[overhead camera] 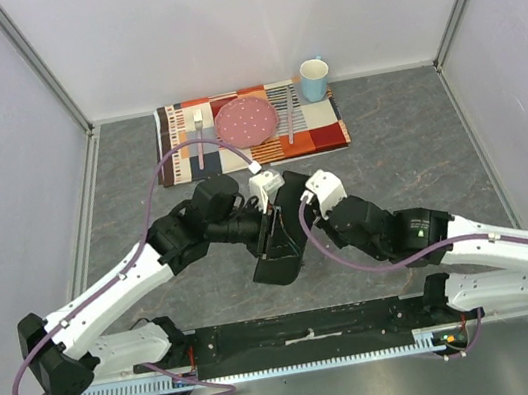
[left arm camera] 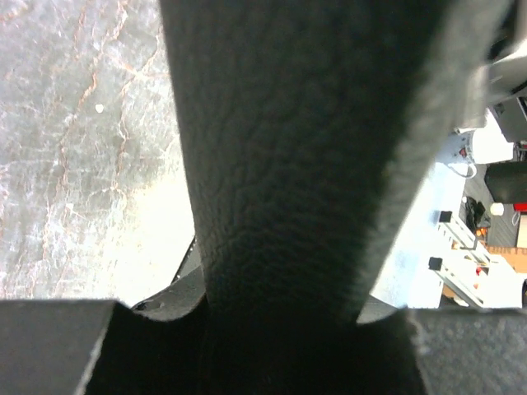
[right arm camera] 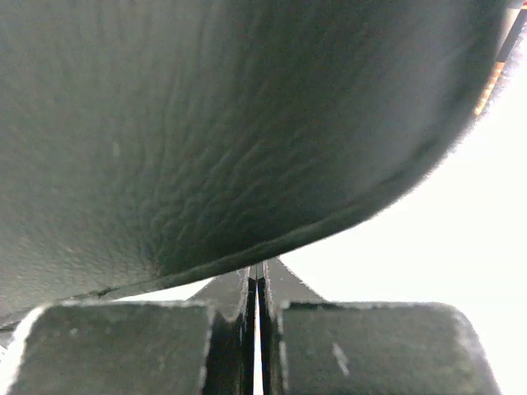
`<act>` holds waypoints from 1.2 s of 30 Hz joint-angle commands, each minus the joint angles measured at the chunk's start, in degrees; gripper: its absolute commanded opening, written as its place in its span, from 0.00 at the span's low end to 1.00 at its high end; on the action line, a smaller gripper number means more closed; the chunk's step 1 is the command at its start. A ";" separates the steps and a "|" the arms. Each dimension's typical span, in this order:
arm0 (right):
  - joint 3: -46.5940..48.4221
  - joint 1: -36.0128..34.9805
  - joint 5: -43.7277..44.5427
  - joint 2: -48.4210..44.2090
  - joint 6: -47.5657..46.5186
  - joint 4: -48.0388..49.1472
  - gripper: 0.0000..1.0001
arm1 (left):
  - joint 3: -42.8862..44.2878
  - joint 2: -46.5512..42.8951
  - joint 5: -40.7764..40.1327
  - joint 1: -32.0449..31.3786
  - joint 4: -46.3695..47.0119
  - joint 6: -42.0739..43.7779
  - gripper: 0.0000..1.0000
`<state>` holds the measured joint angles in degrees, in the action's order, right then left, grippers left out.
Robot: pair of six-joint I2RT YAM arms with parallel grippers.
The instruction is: Sort the hair-cutting tools
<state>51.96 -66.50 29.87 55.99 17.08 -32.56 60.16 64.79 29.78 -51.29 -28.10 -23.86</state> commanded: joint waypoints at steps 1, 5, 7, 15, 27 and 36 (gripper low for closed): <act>4.63 -0.03 2.13 -0.79 -1.00 -2.78 0.00 | -1.18 -2.39 3.71 -0.13 5.86 2.24 0.02; 2.72 -0.03 -0.33 -3.16 2.07 -1.99 0.17 | -0.57 -2.74 1.78 -0.04 6.48 1.36 0.02; 0.87 0.05 -2.87 -6.32 3.39 0.55 0.36 | 1.78 -2.13 0.12 -0.13 4.99 1.36 0.02; -8.89 0.05 -14.57 -12.04 5.33 7.94 0.58 | 14.26 4.19 -10.35 -0.13 -7.22 2.24 0.02; -15.49 -0.03 -17.04 -9.76 1.29 24.81 0.69 | 29.56 12.98 -18.26 -0.13 -24.44 3.29 0.02; -19.45 -0.03 -14.66 -6.77 -2.40 38.79 0.68 | 34.93 16.59 -17.65 -0.13 -29.73 3.03 0.02</act>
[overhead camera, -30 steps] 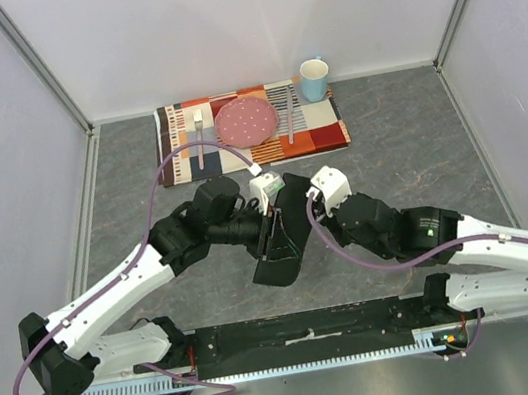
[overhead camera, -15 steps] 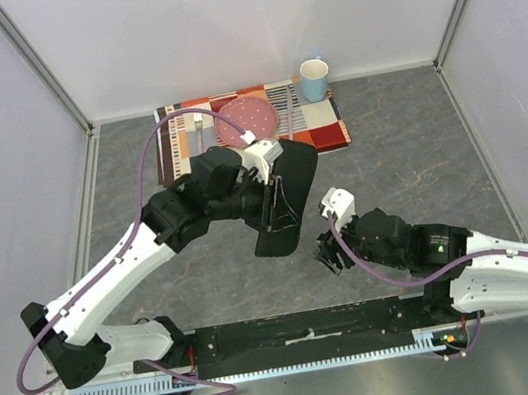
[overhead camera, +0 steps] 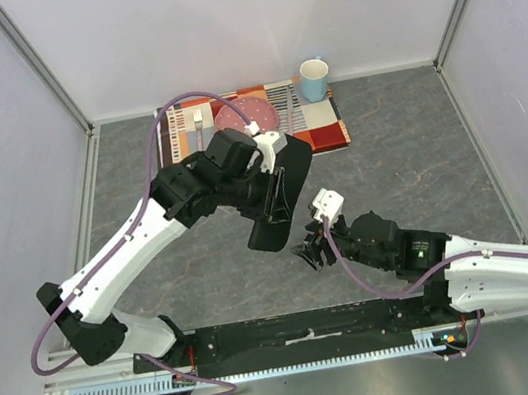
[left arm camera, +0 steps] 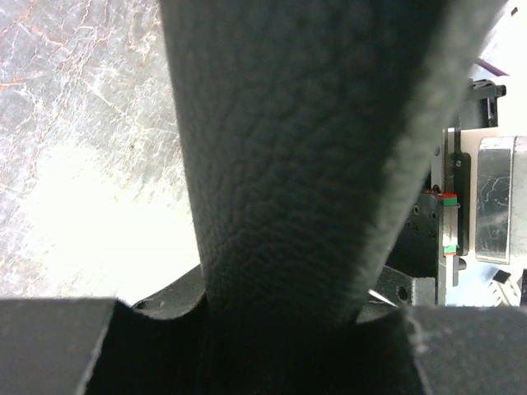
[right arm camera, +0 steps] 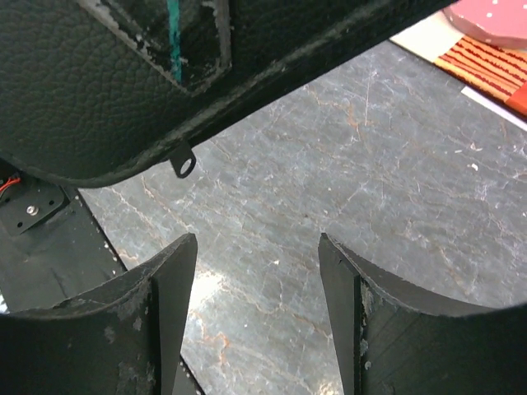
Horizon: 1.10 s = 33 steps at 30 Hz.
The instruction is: Sort the hair-cutting tools
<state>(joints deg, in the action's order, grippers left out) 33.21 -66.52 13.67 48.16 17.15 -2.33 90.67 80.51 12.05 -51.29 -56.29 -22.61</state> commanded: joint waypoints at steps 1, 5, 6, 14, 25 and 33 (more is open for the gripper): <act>-0.87 0.08 1.53 1.32 -2.73 10.05 0.68 | 4.86 1.22 -0.10 -0.13 -2.67 1.87 0.02; -1.31 -0.01 1.36 2.55 -3.78 14.36 0.67 | 6.79 2.19 -1.50 -0.13 -4.69 1.87 0.02; -1.39 0.08 1.18 2.90 -4.05 15.93 0.67 | 7.58 2.37 -1.77 -0.13 -5.05 1.87 0.02; -0.25 0.08 -1.89 6.77 -3.52 20.17 0.66 | 10.31 3.86 -3.44 -0.13 -7.34 2.13 0.02; 0.54 -0.01 -2.16 7.65 -4.05 23.42 0.58 | 10.49 4.30 -3.53 -0.13 -8.31 2.57 0.02; 0.89 -0.01 -2.33 7.73 -4.93 24.48 0.34 | 10.23 4.22 -3.27 -0.13 -8.66 2.48 0.02</act>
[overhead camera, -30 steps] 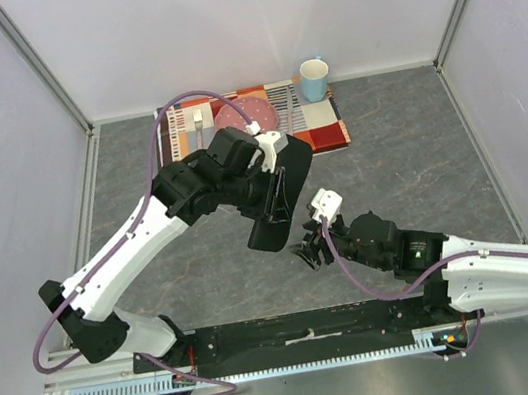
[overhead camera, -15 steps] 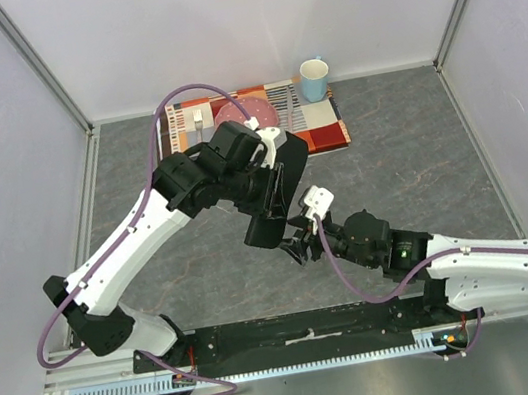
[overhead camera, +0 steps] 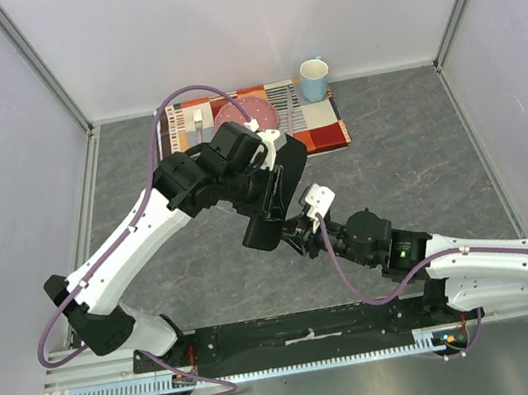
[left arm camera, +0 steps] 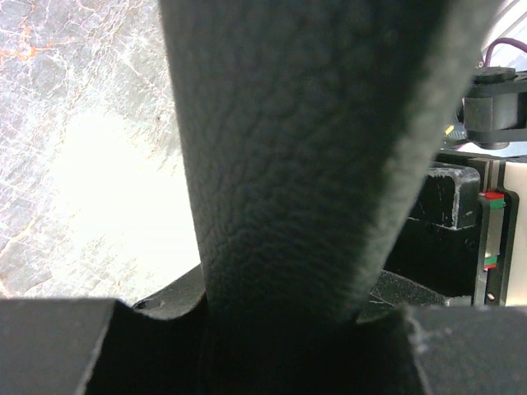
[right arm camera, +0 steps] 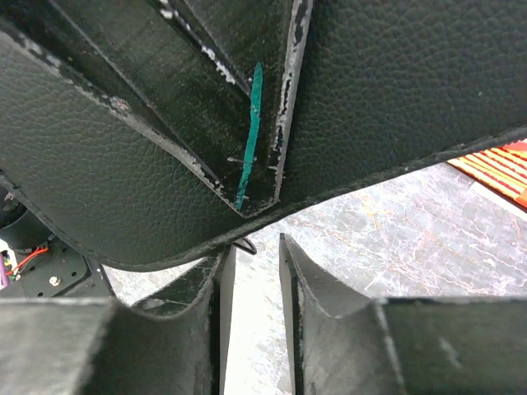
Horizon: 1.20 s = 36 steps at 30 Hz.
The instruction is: Sort the hair-cutting tools
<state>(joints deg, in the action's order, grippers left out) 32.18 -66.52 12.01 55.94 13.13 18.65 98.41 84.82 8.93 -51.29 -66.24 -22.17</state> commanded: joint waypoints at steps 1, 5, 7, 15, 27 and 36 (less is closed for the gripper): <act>2.00 -0.01 -0.67 0.13 -0.91 3.49 0.29 | 2.31 -0.18 0.03 -0.13 1.29 2.05 0.02; 2.44 -0.01 -0.76 0.22 -1.26 3.06 0.01 | 1.17 -0.70 0.47 -0.13 1.29 2.05 0.02; 2.62 -0.01 -0.58 -0.13 -1.35 2.62 0.00 | 0.56 -1.05 0.92 -0.22 1.81 2.05 0.02; 3.15 -0.01 0.21 -4.08 -2.75 -4.85 0.00 | -0.94 -3.16 1.44 -0.22 1.73 2.40 0.02; 3.15 0.08 2.75 -11.02 -4.60 -11.97 0.00 | -2.61 -4.22 4.69 -0.22 1.64 2.84 0.02; 4.03 -0.01 -2.51 -9.54 -3.73 -15.93 0.38 | -2.53 -4.57 4.61 -0.22 1.55 3.28 0.02</act>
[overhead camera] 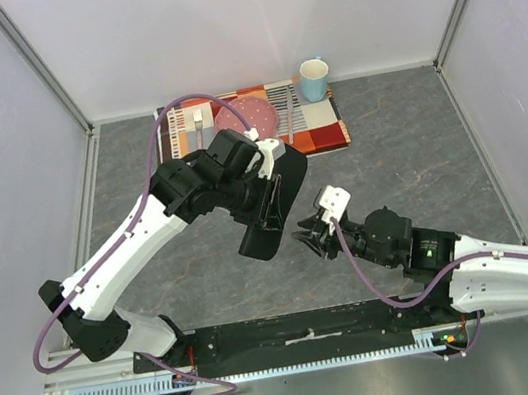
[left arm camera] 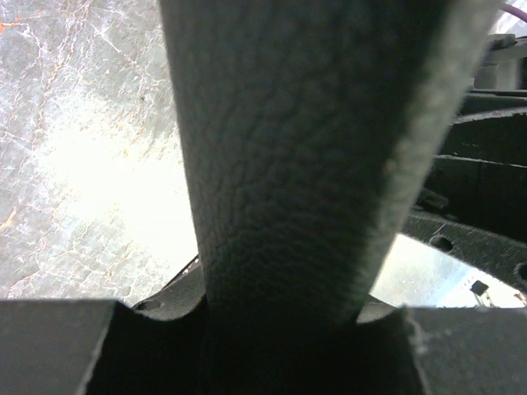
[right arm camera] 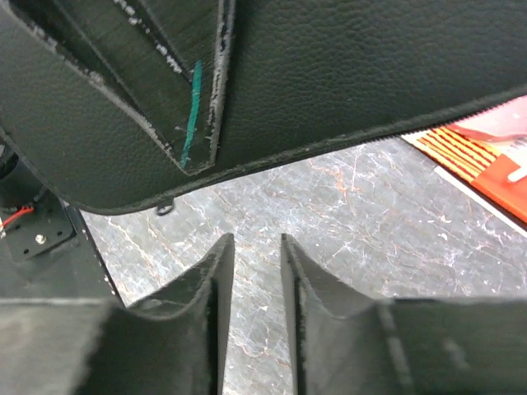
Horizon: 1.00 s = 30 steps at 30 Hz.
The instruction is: Sort the hair-cutting tools
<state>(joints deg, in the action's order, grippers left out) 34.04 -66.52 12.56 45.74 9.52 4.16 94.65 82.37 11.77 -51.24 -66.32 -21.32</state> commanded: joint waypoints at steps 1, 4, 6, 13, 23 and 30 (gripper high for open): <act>1.82 -0.01 -3.93 0.58 0.49 0.04 0.41 | 1.41 -2.04 1.77 -0.17 1.46 2.34 0.02; -0.20 -0.01 -7.10 0.41 2.60 4.95 0.48 | 2.46 -1.25 0.28 -0.26 0.32 2.51 0.02; -0.82 -0.10 -8.68 1.28 3.14 6.73 0.51 | 3.87 -0.37 -0.08 -0.26 -0.73 2.60 0.02; -0.21 -0.36 -12.46 5.24 3.23 10.60 0.55 | 8.61 1.92 -3.50 -0.26 -4.85 2.95 0.02; -2.14 -1.42 -8.44 8.05 2.35 16.31 0.52 | 13.45 5.26 -6.76 -0.35 -9.17 3.13 0.02; -3.46 -1.59 -6.23 12.53 0.24 24.65 0.51 | 15.56 7.19 -8.61 -0.88 -10.84 3.04 0.02</act>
<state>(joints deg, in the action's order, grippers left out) 31.27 -67.68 4.84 55.96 11.44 20.78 106.37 89.30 4.49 -51.62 -76.84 -20.23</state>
